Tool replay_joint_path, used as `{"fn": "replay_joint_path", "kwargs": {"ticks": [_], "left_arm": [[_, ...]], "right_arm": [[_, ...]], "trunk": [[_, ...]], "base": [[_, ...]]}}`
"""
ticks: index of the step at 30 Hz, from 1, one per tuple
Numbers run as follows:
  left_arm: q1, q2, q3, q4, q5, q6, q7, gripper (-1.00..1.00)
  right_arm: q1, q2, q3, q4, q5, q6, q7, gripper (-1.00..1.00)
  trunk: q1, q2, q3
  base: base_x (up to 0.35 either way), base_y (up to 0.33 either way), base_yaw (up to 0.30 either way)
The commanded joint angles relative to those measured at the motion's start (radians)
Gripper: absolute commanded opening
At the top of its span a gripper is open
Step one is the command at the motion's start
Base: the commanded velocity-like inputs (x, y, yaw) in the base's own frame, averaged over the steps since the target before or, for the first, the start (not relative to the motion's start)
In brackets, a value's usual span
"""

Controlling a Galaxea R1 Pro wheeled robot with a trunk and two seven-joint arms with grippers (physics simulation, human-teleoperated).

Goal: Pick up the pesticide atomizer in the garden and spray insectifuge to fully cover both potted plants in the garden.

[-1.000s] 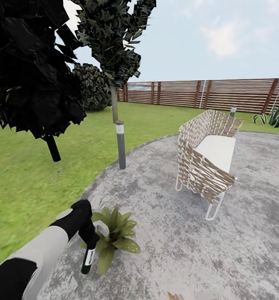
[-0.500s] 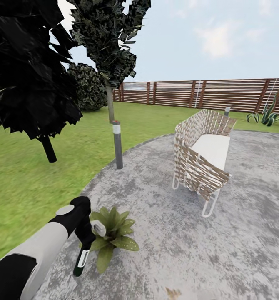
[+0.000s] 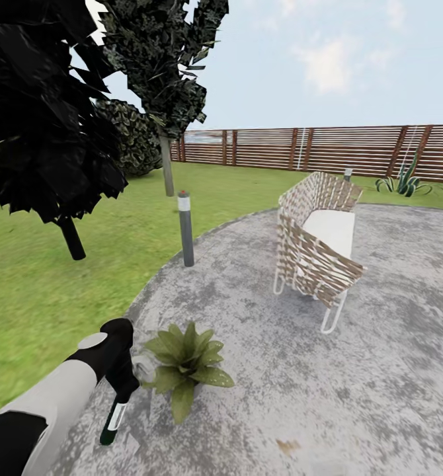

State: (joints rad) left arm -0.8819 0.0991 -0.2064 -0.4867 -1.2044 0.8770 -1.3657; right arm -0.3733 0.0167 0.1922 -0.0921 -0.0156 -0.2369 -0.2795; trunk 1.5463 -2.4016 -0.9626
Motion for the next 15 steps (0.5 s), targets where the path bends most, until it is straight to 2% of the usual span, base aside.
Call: {"fn": "replay_joint_path", "kwargs": {"ticks": [1,3,8,12,13,15], "left_arm": [[0.004,0.007,-0.003,-0.002,-0.002,0.011,-0.008,-1.00],[0.011,0.014,-0.002,-0.002,0.000,0.010,-0.006,-1.00],[0.056,-0.004,-0.002,-0.003,0.005,0.010,-0.004,-1.00],[0.072,-0.051,-0.002,-0.005,0.005,0.010,0.003,-1.00],[0.073,-0.068,-0.001,-0.006,0.005,0.010,0.022,-1.00],[0.074,-0.083,0.003,-0.004,0.006,0.010,0.062,-1.00]], "right_arm": [[-0.001,0.000,0.007,0.002,-0.002,-0.002,-0.006,1.00],[-0.001,0.000,0.007,0.002,-0.001,-0.002,-0.006,1.00],[-0.001,0.000,0.007,0.002,-0.001,-0.001,-0.006,1.00],[-0.001,0.000,0.007,0.002,-0.001,-0.001,-0.006,1.00],[-0.001,0.000,0.007,0.002,-0.001,-0.001,-0.006,1.00],[-0.001,0.000,0.007,0.002,-0.001,-0.001,-0.006,1.00]], "trunk": [[0.000,0.000,-0.001],[0.000,0.000,-0.001],[0.000,0.000,-0.001],[0.000,0.000,-0.001],[0.000,0.000,-0.001],[0.000,0.000,-0.001]], "base": [[0.176,0.282,-0.001],[0.202,0.205,0.000],[0.104,0.036,0.000],[0.012,0.003,0.000],[0.003,0.001,0.000],[0.002,0.000,0.000]]}}
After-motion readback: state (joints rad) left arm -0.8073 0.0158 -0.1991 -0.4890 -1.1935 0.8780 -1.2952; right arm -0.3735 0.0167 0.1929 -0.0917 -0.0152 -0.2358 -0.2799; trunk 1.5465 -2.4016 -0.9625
